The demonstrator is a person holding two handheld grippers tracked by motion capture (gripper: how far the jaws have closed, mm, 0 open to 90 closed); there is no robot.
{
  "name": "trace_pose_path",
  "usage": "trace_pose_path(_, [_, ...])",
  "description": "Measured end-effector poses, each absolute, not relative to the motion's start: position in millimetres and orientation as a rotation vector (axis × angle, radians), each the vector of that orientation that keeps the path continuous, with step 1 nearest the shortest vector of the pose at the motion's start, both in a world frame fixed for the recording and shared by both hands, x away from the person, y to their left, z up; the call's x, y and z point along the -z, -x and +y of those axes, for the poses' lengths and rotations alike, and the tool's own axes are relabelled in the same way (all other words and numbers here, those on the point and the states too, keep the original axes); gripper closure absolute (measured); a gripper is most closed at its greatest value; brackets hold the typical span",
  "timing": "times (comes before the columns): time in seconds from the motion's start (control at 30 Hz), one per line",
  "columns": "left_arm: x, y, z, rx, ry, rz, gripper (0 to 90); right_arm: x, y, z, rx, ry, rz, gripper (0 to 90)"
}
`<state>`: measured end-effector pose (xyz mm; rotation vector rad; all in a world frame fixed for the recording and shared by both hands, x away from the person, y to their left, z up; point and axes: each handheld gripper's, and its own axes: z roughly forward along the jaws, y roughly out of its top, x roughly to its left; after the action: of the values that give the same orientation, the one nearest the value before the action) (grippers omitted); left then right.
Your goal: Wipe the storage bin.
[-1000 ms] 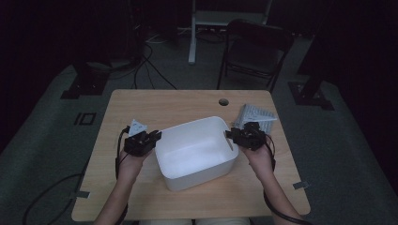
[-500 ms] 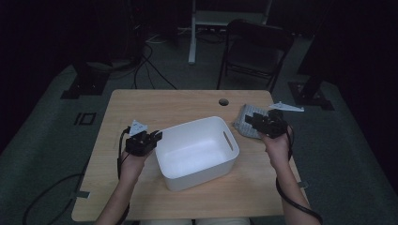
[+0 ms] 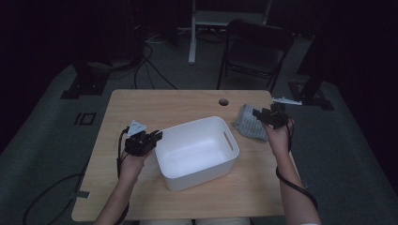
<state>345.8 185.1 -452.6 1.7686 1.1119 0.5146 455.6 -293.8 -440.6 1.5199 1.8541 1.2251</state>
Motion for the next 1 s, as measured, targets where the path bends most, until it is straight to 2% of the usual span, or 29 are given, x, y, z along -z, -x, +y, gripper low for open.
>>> trace_pose_path(0.47, [452.2, -345.2, 184.7, -0.515, -1.772, 1.119, 79.1, 481.1, -503.3, -301.7, -1.087, -1.704, 1.787, 38.5])
trace_pose_path(0.53, [452.1, -345.2, 184.6, -0.516, -1.773, 1.118, 79.1, 490.0, -513.2, -303.8, -1.055, -1.737, 1.772, 35.2])
trace_pose_path(1.0, [451.7, -344.7, 185.2, -0.510, -1.781, 1.115, 79.1, 517.6, -542.5, -295.4, -0.929, -1.819, 1.777, 22.6])
